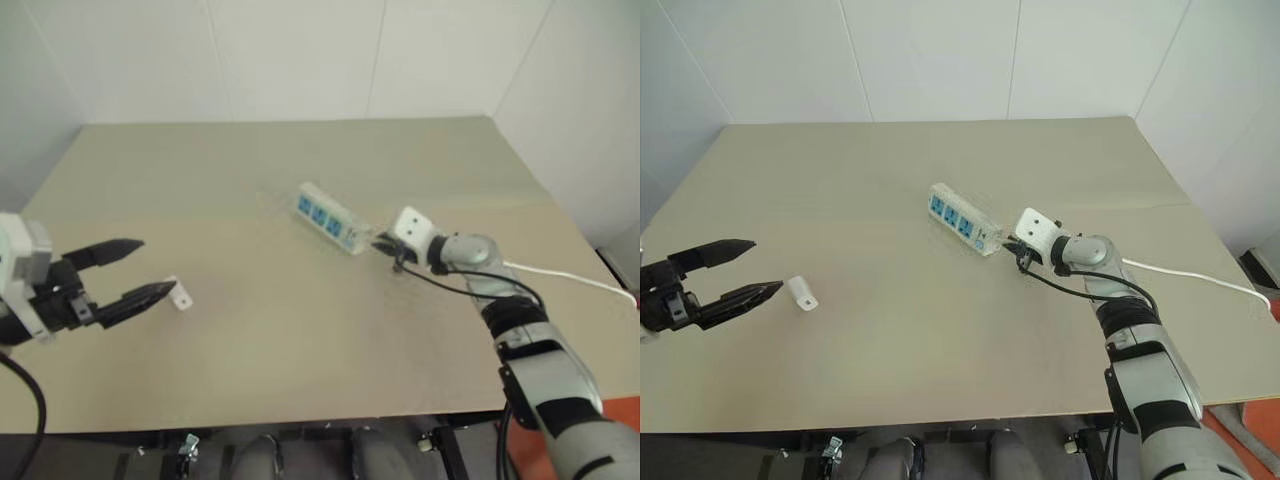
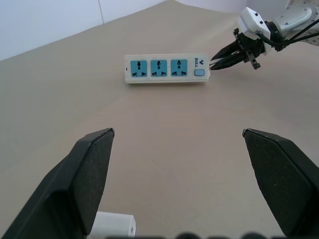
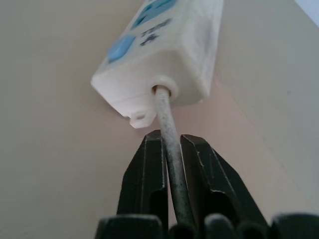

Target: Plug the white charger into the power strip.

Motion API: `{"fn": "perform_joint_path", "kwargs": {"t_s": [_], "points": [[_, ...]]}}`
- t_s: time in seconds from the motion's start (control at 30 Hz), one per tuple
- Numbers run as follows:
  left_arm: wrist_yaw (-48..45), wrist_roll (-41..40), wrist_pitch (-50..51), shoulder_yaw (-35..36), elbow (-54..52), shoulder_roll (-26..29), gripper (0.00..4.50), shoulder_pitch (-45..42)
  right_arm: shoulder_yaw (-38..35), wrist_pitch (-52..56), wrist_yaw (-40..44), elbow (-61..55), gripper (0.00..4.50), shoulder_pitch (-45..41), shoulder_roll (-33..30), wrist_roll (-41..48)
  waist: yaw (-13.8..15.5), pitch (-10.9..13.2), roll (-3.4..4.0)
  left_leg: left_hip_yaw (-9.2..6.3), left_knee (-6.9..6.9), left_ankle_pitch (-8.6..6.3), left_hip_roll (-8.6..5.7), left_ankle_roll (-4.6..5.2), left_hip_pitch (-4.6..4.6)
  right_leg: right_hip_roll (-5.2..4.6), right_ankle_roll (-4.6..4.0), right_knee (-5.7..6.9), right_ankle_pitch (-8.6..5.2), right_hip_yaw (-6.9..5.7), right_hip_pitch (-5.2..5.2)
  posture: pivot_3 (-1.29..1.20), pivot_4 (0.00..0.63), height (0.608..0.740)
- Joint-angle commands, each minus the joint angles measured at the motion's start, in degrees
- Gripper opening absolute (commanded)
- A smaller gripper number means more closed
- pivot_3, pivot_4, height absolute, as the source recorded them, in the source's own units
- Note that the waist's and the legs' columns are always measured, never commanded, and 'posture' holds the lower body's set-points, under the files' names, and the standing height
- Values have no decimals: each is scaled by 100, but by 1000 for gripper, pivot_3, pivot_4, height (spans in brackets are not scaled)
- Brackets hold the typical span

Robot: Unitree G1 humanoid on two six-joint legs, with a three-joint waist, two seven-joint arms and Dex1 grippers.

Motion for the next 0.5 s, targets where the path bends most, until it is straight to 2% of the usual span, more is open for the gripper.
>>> {"fn": "perform_joint_path", "kwargs": {"t_s": [0.03,0.13,0.23,0.33,0.5], "points": [[54,-90,-11,236,-173,10,4500,38,-211,-137,232,-199,10,-197,-40,196,-7,0,0,1,0,0,1,0,0,1,0,0,0,0,0,0,150,740],[59,-98,-20,218,-159,19,4500,38,-386,138,680,-512,10,-175,-31,554,-9,0,0,2,0,0,1,0,2,1,0,1,0,1,0,0,150,740],[53,-90,-36,180,-122,37,4500,11,-680,692,1176,-1334,10,59,-17,1200,-10,0,0,2,0,0,2,0,3,1,0,2,0,2,0,0,150,740],[35,-71,-49,122,-74,58,4500,-25,-916,1626,1818,-2509,10,609,-162,2022,13,0,0,-2,-1,-1,4,0,2,2,0,3,0,0,0,0,150,740],[14,-62,-54,12,-24,70,4500,-88,-899,2710,2284,-3849,10,1580,-470,2606,45,0,0,-3,2,-1,2,0,1,-2,0,3,0,-1,1,0,150,740]]}}
